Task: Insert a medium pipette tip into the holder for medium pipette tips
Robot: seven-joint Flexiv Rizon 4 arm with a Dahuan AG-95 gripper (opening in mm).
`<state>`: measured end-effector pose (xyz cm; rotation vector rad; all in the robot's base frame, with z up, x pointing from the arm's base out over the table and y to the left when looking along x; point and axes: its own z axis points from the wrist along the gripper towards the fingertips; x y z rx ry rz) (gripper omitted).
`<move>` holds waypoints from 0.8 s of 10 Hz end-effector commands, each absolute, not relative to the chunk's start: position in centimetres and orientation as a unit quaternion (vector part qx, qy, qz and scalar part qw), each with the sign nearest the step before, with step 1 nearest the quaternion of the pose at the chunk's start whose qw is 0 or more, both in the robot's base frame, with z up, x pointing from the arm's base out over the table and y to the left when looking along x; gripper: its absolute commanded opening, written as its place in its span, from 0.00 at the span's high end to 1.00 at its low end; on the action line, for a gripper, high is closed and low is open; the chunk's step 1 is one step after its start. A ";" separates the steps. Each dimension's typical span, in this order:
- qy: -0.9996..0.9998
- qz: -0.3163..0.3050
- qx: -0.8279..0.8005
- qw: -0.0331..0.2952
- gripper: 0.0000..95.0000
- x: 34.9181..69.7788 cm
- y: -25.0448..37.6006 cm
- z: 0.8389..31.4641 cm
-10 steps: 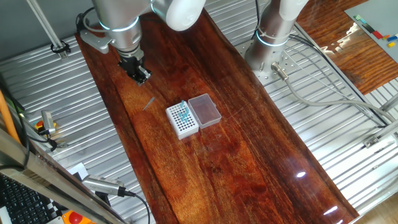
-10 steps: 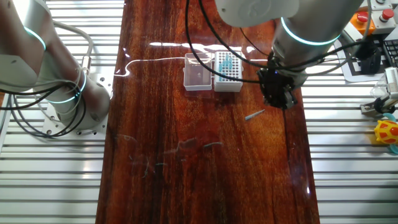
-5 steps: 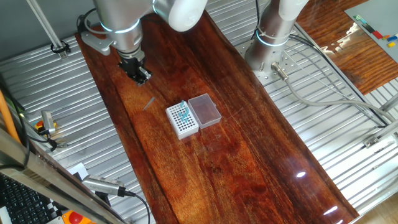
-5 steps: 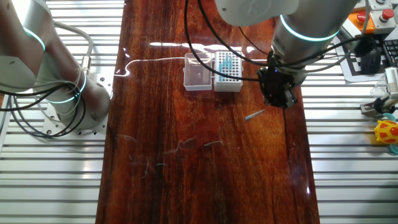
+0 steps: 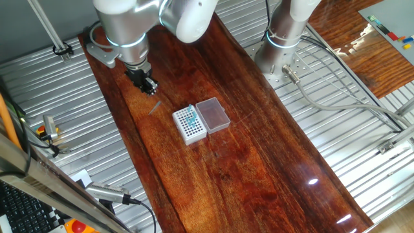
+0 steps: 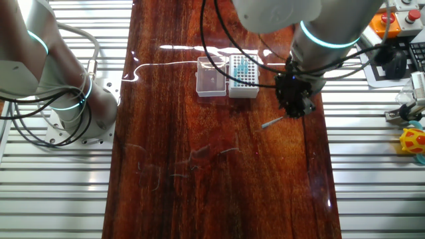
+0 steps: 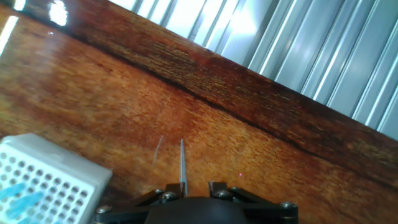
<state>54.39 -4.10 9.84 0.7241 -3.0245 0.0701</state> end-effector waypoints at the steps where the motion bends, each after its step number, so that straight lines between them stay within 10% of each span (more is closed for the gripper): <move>1: -0.970 0.017 0.242 0.015 0.80 54.3 -4.2 9.0; 8: -0.959 0.027 0.283 0.016 0.80 54.3 -4.2 9.0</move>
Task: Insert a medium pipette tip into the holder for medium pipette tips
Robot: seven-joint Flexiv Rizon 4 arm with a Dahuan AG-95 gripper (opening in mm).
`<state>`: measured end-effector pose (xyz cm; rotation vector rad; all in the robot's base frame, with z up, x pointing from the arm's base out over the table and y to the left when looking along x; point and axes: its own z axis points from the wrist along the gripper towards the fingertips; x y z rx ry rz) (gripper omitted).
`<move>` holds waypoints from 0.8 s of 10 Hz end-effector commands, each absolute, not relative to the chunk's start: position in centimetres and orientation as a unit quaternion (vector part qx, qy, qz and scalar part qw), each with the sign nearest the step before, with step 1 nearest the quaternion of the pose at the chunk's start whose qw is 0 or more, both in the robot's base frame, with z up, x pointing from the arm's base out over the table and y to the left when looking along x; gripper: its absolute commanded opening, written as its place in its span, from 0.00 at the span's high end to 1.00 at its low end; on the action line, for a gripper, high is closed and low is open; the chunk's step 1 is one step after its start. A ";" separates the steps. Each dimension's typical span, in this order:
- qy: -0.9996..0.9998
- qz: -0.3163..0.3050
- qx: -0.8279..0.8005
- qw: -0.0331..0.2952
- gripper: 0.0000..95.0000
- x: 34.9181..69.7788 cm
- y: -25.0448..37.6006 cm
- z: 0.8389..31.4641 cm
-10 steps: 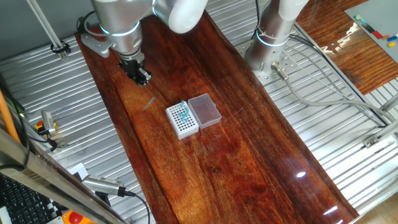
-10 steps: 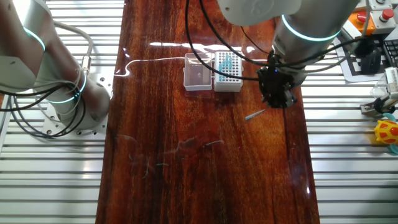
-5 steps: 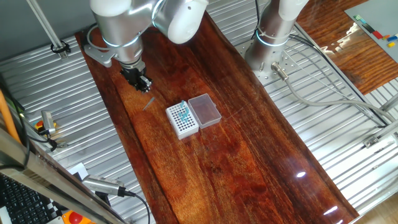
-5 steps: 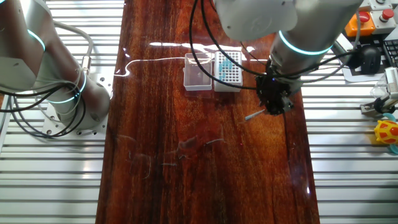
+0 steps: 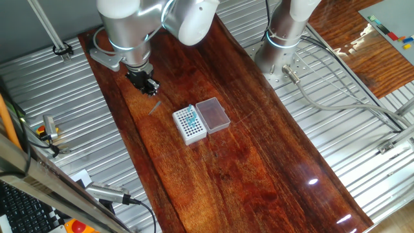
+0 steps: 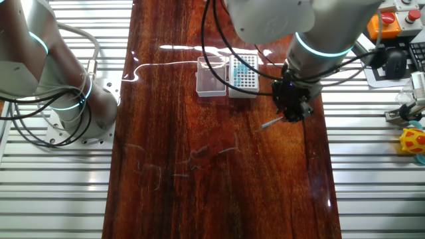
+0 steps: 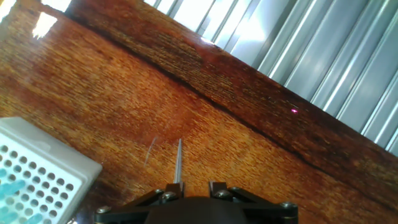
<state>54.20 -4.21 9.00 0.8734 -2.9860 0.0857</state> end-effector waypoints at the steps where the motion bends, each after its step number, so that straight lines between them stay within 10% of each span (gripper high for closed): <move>1: -0.958 0.027 0.284 0.016 0.80 54.3 -4.2 9.0; 8: -0.961 0.017 0.274 0.015 0.80 53.6 -4.4 8.5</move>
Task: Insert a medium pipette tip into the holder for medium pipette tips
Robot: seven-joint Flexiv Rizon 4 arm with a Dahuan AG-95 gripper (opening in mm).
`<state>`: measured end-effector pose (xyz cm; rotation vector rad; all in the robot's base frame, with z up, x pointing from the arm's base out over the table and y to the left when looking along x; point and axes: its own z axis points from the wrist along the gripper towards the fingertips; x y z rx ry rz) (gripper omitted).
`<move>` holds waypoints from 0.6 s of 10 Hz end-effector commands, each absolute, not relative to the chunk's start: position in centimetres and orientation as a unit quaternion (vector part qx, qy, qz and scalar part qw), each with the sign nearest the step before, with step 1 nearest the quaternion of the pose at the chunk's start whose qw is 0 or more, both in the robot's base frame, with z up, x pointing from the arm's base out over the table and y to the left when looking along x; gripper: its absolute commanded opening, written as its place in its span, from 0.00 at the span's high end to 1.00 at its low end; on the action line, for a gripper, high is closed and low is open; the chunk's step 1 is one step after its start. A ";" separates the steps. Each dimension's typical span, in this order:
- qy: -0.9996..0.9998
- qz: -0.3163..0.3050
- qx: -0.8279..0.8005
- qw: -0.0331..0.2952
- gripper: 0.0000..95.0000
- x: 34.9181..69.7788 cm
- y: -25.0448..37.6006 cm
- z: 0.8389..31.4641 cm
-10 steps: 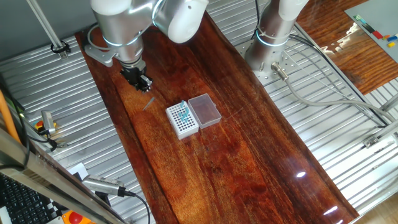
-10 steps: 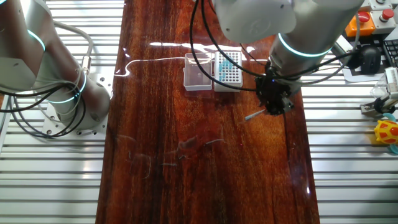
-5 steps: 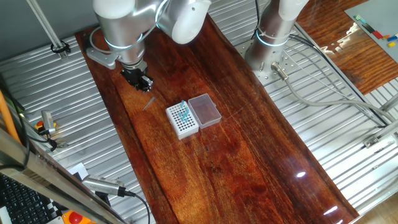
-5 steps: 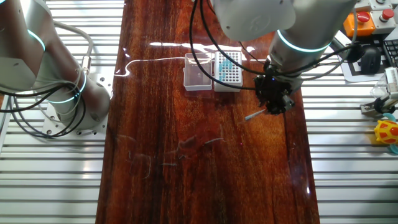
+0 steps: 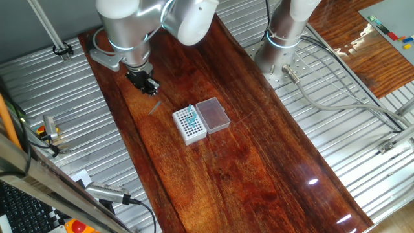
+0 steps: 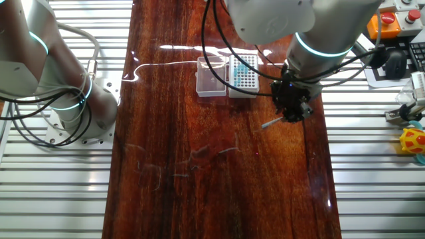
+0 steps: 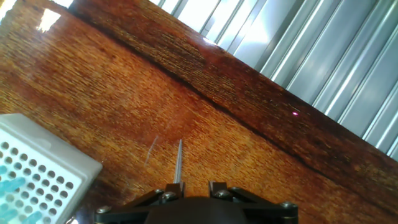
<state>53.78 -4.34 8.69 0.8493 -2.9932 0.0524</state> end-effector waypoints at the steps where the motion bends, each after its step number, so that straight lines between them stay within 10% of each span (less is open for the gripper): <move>1: -0.962 0.017 0.274 0.015 0.80 53.3 -4.3 8.2; 6: -0.962 0.020 0.271 0.009 0.80 51.2 -3.8 5.6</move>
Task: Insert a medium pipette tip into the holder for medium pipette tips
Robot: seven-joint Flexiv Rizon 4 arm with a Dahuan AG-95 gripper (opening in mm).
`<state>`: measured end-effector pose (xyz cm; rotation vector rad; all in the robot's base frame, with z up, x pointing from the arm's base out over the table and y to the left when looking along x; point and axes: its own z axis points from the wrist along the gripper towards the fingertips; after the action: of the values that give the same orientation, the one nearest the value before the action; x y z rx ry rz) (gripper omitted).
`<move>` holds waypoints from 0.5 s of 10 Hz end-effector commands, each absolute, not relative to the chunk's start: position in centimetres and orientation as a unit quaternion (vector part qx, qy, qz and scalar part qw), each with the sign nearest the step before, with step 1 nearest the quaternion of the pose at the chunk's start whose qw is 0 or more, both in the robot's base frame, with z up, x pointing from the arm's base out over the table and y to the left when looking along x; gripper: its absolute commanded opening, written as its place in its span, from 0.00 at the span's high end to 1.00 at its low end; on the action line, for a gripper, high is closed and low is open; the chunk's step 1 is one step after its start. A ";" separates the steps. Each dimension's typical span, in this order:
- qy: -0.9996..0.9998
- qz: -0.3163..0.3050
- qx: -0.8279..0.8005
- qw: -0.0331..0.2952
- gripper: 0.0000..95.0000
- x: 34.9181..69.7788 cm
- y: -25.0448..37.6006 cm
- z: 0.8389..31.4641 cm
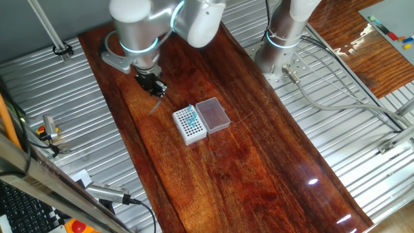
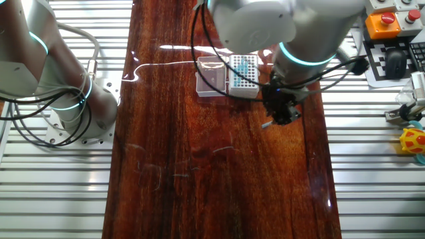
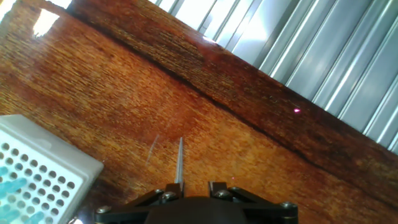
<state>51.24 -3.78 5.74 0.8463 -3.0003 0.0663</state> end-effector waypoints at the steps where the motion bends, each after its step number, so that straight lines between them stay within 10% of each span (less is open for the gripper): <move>1: -0.962 0.019 0.271 0.008 0.80 51.2 -3.8 5.6; 5: -0.961 0.016 0.276 0.011 0.80 51.2 -3.8 5.6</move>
<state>51.39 -3.69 5.62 0.8621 -2.9950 0.0449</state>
